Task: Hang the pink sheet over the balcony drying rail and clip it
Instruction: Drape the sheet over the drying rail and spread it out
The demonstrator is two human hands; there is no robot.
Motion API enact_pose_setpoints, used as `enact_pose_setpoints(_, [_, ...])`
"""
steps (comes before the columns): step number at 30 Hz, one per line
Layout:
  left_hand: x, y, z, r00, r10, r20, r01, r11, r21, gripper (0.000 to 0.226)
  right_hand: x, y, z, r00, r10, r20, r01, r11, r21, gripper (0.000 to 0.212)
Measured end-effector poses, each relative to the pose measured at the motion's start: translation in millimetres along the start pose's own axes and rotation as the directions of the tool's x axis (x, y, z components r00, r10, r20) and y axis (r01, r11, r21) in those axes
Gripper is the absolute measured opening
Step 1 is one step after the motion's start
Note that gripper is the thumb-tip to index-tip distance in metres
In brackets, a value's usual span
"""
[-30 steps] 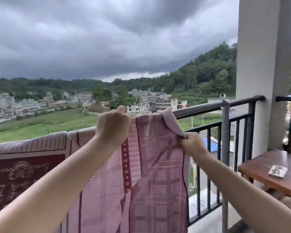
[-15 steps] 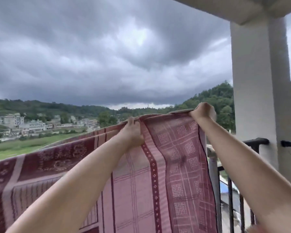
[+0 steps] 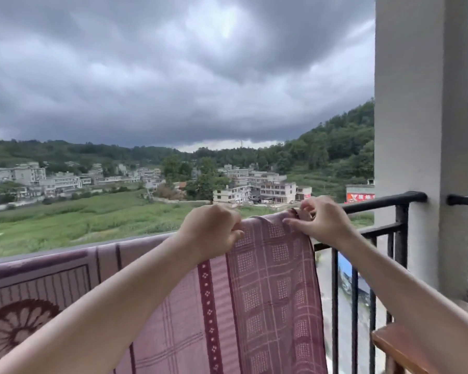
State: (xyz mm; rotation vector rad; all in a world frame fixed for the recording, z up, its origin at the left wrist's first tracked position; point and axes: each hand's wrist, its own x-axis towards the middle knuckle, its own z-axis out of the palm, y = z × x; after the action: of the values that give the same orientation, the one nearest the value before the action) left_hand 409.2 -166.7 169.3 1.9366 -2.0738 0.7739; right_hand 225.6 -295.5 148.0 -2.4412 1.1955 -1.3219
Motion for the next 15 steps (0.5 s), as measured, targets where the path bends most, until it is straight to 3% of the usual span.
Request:
enact_pose_setpoints(3, [-9.0,6.4,9.2,0.980,-0.058,-0.190,0.055,0.998,-0.021,0.028,-21.2,1.6,17.7,0.990,-0.059,-0.128,0.042,0.990,-0.131,0.030])
enact_pose_setpoints(7, [-10.5,8.6,12.8,0.949,-0.119,-0.293,0.098,0.991,-0.086,0.024,-14.8,2.6,10.9,0.967,-0.118,-0.228,0.074,0.978,-0.193,0.020])
enact_pose_setpoints(11, [-8.3,13.4,13.3,0.945,-0.157,-0.285,0.166,0.986,0.007,0.014,5.5,4.0,-11.6,0.989,-0.060,-0.136,0.041,0.989,-0.140,0.020])
enact_pose_setpoints(13, [-8.2,11.9,12.5,0.944,-0.194,-0.268,0.208,0.978,0.026,0.017,8.8,-4.0,-14.5,0.987,-0.163,-0.010,0.160,0.979,-0.128,0.019])
enact_pose_setpoints(15, [-9.8,5.9,9.5,0.937,-0.241,-0.253,0.253,0.967,0.015,0.018,5.7,-11.8,-7.2,0.960,-0.253,0.116,0.274,0.932,-0.238,0.018])
